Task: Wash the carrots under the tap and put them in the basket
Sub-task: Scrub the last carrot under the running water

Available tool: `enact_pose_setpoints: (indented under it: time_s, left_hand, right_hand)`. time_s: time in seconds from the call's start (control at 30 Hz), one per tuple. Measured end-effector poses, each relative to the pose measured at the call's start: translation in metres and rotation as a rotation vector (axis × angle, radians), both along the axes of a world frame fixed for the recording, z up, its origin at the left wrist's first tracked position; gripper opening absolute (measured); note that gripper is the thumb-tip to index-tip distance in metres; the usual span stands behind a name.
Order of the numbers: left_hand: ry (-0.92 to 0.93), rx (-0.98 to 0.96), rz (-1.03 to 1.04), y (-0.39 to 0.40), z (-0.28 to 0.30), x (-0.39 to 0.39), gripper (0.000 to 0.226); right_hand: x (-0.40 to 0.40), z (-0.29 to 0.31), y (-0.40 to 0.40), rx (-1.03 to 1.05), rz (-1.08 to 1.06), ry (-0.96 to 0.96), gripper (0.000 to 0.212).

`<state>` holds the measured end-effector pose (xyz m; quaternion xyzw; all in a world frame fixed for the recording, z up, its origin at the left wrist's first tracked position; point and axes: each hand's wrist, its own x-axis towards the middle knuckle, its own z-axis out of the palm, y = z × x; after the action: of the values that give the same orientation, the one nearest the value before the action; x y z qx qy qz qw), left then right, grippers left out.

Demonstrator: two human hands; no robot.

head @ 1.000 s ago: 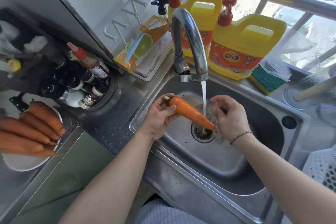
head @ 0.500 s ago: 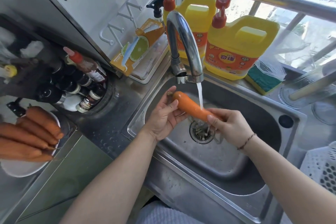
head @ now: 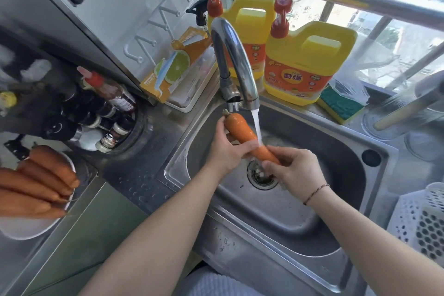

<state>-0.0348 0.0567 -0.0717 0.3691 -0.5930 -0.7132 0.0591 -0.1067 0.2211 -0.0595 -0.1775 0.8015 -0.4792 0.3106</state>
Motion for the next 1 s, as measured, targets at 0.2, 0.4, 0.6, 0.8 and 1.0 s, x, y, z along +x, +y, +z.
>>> enact_pose_setpoints:
  time_s: [0.2,0.4,0.6,0.8,1.0]
  left_hand:
    - [0.031,0.122,0.081,0.001,0.007,-0.006,0.053]
    - [-0.064,0.091,0.016,0.003,0.000,-0.002,0.089]
    - [-0.213,-0.127,0.199,0.012,0.004,-0.013,0.076]
    - [-0.194,0.231,0.126,-0.011,0.011,-0.012,0.054]
    - [-0.048,0.464,0.081,-0.023,0.018,-0.013,0.024]
  right_hand:
    - [0.004,-0.002,-0.001,-0.035,-0.050,0.035,0.030]
    - [0.011,-0.003,-0.008,0.075,-0.106,0.213,0.024]
    - [0.006,0.001,-0.021,0.235,0.079,0.292,0.028]
    - [-0.014,0.012,-0.009,-0.016,0.265,-0.252,0.017]
    - [-0.014,0.001,-0.004,-0.384,0.157,-0.971,0.045]
